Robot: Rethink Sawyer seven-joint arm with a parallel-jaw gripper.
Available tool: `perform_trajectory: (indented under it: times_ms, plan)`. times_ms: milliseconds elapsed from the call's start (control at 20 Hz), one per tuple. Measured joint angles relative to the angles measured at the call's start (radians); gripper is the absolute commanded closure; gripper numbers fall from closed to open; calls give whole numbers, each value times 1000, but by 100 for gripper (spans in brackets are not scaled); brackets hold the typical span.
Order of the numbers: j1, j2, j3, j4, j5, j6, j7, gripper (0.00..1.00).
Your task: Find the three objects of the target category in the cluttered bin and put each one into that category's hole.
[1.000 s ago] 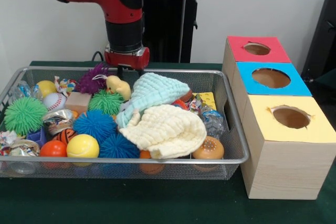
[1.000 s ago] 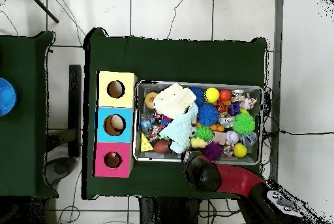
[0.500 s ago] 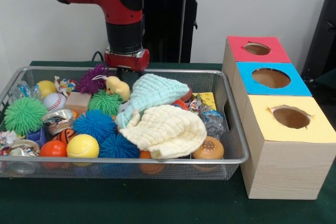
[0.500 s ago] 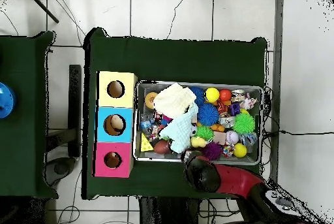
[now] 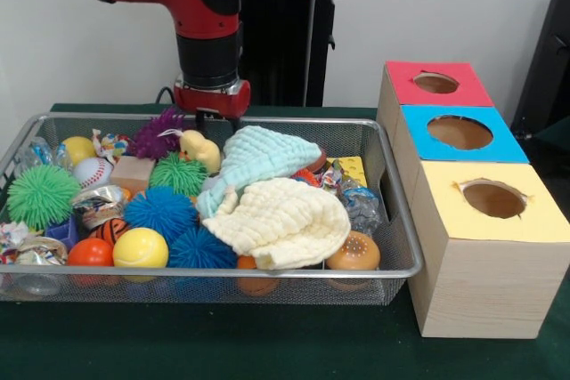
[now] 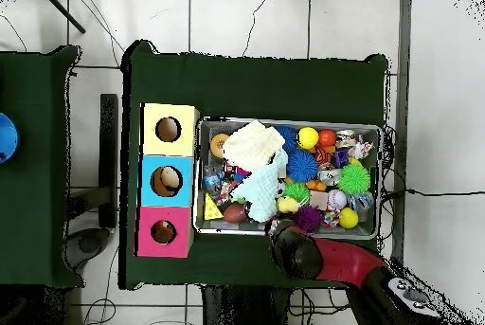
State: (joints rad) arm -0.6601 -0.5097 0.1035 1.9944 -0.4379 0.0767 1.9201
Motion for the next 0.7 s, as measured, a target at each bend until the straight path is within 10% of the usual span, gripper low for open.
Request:
perform_trajectory:
  times_ms: [700]
  plan:
    - [-8, -91, 0, 0, -7, 96, 0, 0]
